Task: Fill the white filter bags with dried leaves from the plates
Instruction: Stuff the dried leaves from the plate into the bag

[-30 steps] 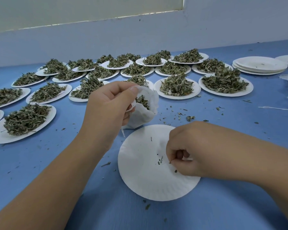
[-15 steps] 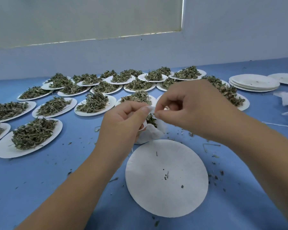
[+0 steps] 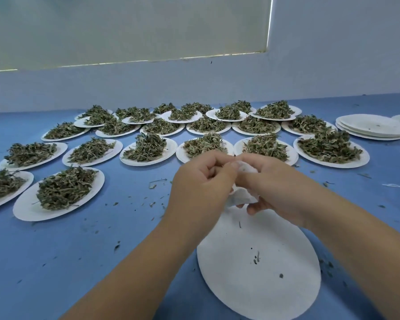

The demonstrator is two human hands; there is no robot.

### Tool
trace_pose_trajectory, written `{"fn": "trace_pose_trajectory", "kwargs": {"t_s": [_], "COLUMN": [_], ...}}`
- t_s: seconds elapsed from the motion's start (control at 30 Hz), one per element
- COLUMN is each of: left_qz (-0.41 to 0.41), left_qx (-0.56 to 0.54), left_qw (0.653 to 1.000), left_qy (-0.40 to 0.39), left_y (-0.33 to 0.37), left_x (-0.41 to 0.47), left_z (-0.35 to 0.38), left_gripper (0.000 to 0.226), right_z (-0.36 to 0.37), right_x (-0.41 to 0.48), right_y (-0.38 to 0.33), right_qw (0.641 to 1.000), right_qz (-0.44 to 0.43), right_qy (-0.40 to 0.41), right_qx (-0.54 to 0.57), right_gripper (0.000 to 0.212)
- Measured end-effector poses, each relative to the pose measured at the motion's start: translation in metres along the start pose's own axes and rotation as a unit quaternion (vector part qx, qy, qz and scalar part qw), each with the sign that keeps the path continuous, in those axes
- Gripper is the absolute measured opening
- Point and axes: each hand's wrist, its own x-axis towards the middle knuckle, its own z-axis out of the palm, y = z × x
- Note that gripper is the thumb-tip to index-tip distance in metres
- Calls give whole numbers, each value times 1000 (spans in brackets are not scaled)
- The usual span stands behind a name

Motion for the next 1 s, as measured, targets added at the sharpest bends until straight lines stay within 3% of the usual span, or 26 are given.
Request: {"fn": "trace_pose_trajectory", "kwargs": {"t_s": [0.13,0.3,0.5,0.63,0.77,0.93,1.0], "left_qz": [36,31,57,72,97,99,95], "left_qx": [48,43,66,92,123,62,41], "left_qw": [998,998,996,992,986,993,994], "left_qy": [-16,-29,-32,-46,-50,-19,-21], "left_y": [1,0,1,1,-1,4,5], "left_x": [-4,-5,-3,-7,-9,-6,-7], "left_z": [1,0,-2,1,1,0,1], "left_gripper": [17,18,17,11,16,15,14], "right_z": [5,16,-4,0,12,-2,-6], "right_x": [5,14,2,0,3,1,-3], "right_y": [3,4,3,0,2,4,3], "right_qw": [999,992,992,994,1000,985,984], "right_qz": [-3,-5,18,19,12,-16,-42], "right_qy": [34,87,-33,-80,-19,-57,-68], "right_qx": [-3,-91,121,76,18,164,158], "right_gripper": [9,12,22,21,11,25,26]}}
